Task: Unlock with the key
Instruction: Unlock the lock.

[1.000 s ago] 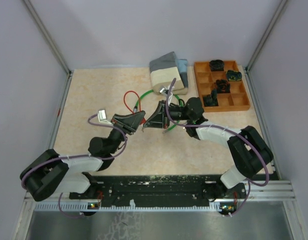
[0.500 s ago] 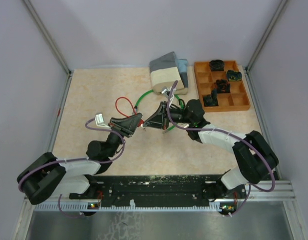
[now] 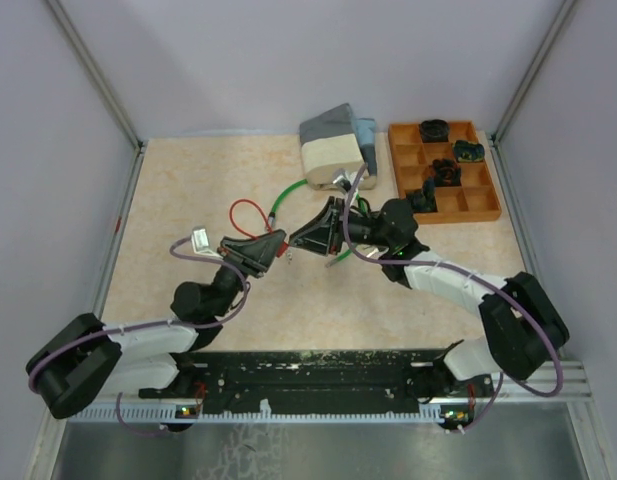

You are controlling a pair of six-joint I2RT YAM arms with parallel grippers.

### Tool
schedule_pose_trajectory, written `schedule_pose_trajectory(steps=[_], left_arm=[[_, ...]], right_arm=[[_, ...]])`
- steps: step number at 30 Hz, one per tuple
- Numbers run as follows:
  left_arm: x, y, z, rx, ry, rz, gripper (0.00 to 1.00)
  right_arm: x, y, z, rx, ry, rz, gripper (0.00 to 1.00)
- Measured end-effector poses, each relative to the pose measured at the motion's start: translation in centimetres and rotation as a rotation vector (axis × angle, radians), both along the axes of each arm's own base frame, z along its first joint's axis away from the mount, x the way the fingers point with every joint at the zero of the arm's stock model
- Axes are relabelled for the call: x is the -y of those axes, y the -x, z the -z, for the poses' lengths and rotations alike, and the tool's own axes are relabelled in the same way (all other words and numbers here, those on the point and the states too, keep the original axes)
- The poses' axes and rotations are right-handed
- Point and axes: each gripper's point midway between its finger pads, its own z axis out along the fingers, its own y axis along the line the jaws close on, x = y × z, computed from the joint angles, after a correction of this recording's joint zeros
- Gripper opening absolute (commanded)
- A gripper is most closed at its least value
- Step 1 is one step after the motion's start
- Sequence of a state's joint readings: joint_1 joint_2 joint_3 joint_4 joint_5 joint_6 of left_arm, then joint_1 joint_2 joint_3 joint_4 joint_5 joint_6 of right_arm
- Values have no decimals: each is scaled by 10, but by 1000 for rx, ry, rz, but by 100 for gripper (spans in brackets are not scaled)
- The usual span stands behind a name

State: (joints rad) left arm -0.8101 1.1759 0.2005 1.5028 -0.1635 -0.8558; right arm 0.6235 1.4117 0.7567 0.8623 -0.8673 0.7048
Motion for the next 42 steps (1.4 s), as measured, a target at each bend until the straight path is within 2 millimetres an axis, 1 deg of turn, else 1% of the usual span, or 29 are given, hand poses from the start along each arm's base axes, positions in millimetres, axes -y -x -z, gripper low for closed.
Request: schedule_pose_trajectory(steps=[3,6,8,11,12,15,19,22,26,29,33,37,42], left_arm=[[2,-2,12,-53,-41,6,0],[1,-13,29,-139,-78,-5,0],[0,-25,39,-209,-103,-15,0],[0,-38,47,-287,-122,-15,0],[0,-40,49,-304,-129,-12,0],[2,-42,57,-358,-143,7,0],[8,-46,71,-445,-191,26,0],[10,-46,75,-479,-208,38,0],[11,-43,86,-523,-228,47,0],[11,-42,91,-543,-237,49,0],[11,-42,91,-548,-234,55,0],[11,-41,87,-537,-213,60,0],[11,-40,82,-520,-197,64,0]], right_arm=[[6,-1,-11,92,-10,47,35],[14,0,-12,199,10,96,41],[20,1,-4,290,45,140,42],[25,1,14,455,127,205,42],[21,8,19,496,142,195,42],[16,17,40,658,206,210,40],[14,21,70,812,301,247,36],[10,18,78,926,343,292,33],[2,12,76,1038,371,357,31],[0,9,74,1072,378,396,29],[0,5,74,1076,382,440,30],[1,3,79,999,390,465,34],[3,1,82,863,375,501,33]])
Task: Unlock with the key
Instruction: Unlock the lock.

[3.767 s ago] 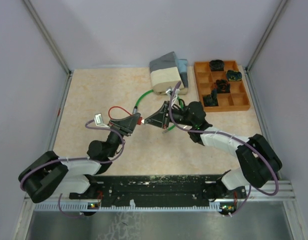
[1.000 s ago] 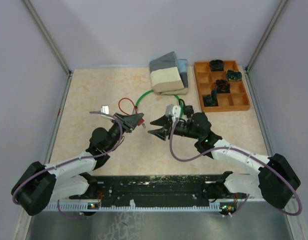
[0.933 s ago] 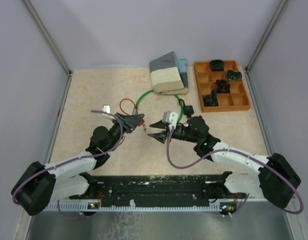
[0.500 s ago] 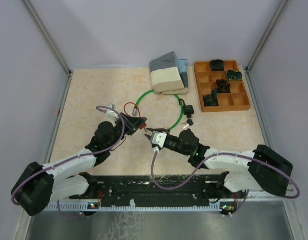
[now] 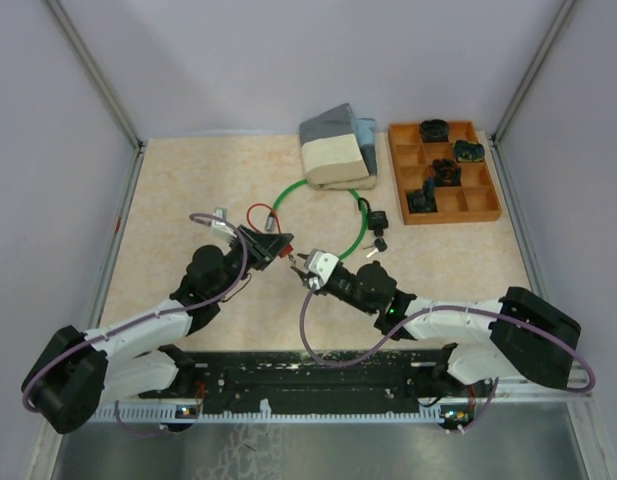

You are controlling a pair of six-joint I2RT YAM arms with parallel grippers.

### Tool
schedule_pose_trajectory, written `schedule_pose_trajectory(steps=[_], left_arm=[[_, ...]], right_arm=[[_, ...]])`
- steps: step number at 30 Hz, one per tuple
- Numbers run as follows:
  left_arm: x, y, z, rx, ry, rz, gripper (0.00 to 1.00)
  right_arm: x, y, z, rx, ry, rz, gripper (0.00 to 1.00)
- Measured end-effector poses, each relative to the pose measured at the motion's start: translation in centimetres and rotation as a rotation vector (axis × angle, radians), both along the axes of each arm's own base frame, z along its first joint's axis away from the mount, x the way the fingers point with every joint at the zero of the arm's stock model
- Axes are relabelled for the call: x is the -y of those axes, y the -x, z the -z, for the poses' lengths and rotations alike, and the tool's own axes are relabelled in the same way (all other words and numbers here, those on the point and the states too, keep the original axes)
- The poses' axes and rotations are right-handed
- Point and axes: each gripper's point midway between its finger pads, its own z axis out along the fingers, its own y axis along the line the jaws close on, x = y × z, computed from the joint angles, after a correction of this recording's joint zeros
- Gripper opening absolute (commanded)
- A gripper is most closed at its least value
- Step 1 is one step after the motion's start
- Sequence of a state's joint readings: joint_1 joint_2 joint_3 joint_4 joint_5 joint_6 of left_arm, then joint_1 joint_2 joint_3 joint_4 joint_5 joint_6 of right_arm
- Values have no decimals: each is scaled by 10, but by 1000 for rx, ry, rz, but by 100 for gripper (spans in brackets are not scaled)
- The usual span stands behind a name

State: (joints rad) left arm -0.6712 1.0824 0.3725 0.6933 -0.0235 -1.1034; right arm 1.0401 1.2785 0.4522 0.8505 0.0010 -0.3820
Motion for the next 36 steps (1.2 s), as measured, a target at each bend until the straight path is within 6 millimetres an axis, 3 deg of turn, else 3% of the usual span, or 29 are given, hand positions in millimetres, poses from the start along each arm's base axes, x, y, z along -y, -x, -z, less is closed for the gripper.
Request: schedule_pose_trajectory(steps=[12,21,27,36], left_arm=[[1,5,-8,45,35,23,0],[3,7,-12,62,47,41,0],[5,8,-10,65,47,53,0],[3,8,-8,67,41,53,0]], right_arm=[[-2,-1,20,-171,-43,40,24],[-9,-2,6,-192,-94,32,19],[-9,-2,7,-210,-94,36,0],[-12,-4,9,-247,-70,43,0]])
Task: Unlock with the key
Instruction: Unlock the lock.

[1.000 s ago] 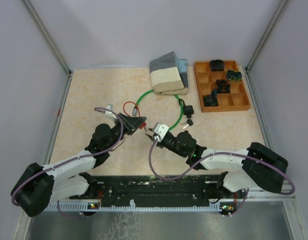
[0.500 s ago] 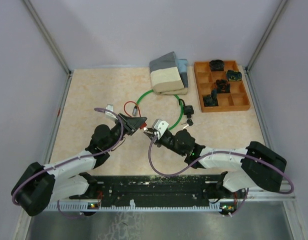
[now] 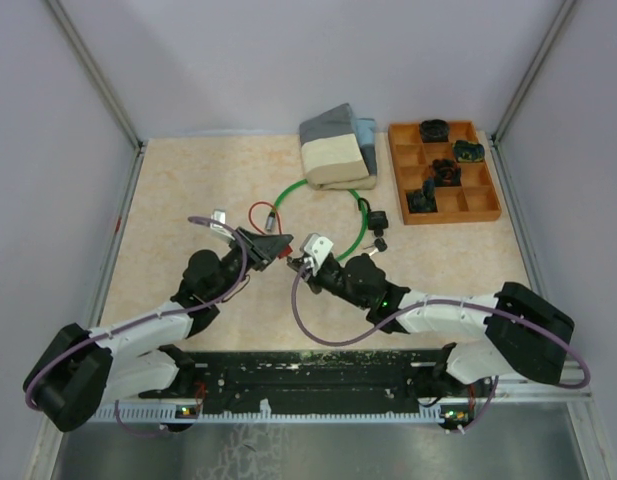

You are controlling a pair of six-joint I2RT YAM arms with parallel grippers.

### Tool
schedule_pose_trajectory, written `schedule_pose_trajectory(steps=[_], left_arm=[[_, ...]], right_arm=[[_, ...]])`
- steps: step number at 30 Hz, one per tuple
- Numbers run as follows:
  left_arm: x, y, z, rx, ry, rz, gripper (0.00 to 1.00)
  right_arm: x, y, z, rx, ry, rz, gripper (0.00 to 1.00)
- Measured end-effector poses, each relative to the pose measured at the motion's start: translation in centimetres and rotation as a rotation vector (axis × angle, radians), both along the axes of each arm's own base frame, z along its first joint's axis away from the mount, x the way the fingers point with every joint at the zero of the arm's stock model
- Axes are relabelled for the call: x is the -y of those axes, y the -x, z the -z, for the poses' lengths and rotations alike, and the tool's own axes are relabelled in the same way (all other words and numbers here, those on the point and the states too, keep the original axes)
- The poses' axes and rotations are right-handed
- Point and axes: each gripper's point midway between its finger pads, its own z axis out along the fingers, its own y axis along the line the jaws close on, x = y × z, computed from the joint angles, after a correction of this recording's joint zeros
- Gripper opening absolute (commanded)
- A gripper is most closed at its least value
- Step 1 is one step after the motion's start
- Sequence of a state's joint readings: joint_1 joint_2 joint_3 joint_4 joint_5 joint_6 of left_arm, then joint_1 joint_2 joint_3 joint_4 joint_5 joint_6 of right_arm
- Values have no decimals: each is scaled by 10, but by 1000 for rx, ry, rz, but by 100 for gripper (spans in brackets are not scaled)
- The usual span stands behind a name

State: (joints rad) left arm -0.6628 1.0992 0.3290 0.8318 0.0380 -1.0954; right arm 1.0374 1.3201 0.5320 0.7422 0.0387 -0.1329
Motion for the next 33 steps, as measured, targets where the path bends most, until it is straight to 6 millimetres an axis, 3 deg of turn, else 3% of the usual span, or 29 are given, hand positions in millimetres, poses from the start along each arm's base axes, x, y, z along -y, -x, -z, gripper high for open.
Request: schedule_pose_trajectory(steps=[10,17,25,33], left_arm=[[-3,1,7,40,-33,-77,0],[-10,-8,3,63,-28,-167,0],[-9,-14,15,44,-40,-212,0],[-16,-13,7,64,-4,-179,0]], right_arm=[[0,-6,8,-170,39,-28,0],[-3,-24,4,-265,57,-45,0],[1,-49,10,-299,108,3,0],[-3,-41,6,-234,87,-75,1]])
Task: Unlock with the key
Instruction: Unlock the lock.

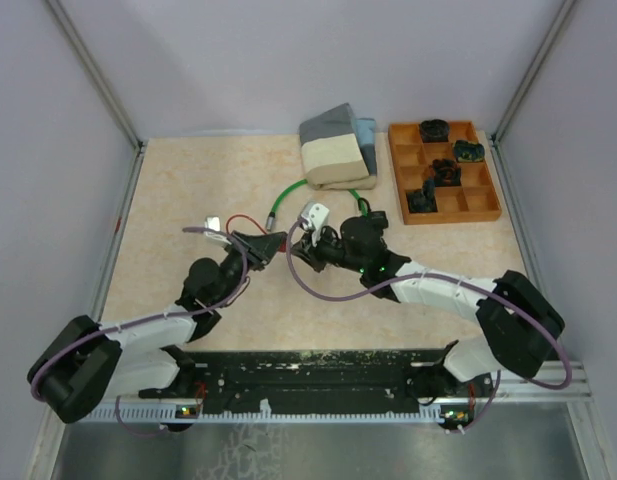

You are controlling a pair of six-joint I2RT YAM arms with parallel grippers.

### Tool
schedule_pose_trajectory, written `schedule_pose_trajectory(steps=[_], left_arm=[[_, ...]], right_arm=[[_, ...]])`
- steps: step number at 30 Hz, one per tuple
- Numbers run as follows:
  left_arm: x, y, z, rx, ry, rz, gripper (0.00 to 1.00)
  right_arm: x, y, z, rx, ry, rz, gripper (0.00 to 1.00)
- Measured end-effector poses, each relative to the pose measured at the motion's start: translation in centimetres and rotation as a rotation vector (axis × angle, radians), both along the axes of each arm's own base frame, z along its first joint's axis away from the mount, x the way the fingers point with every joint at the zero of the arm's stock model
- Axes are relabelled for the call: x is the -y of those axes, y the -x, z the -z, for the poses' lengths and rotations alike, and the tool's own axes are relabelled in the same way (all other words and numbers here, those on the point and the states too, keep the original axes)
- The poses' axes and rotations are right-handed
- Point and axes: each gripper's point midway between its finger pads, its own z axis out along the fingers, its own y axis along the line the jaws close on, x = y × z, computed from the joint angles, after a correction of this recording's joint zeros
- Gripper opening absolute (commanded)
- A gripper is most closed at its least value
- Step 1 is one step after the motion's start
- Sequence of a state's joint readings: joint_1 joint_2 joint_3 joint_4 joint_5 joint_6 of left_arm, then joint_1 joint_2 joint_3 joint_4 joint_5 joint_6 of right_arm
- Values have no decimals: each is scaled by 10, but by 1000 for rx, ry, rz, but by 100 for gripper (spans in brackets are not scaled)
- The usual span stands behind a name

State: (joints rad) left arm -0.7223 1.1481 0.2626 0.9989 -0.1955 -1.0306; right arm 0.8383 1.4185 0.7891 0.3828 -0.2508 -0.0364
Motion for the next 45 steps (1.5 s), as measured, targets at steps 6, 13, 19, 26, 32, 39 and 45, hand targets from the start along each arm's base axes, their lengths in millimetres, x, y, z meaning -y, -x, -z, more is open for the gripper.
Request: schedule_pose_trajectory(steps=[6,13,19,26,32,39,45], left_arm=[[7,3,-1,5,-7,177,0],[18,0,-6,29,-32,366,0],[25,11,-3,35,-53,468,0],[29,19,-9,76,-70,531,0],[30,23,-12,110,-88,548,0],[29,29,-18,154,-110,566,0],[28,34,-27,197,-119,570,0]], right_arm=[[9,16,-5,81,-38,-56,16],[19,34,-22,130,-38,-106,30],[25,41,-25,131,-44,-112,32],[32,36,-10,108,-14,-64,31],[33,37,-7,117,-33,-61,32],[35,45,6,113,-42,-83,28],[30,47,-9,132,-102,-99,26]])
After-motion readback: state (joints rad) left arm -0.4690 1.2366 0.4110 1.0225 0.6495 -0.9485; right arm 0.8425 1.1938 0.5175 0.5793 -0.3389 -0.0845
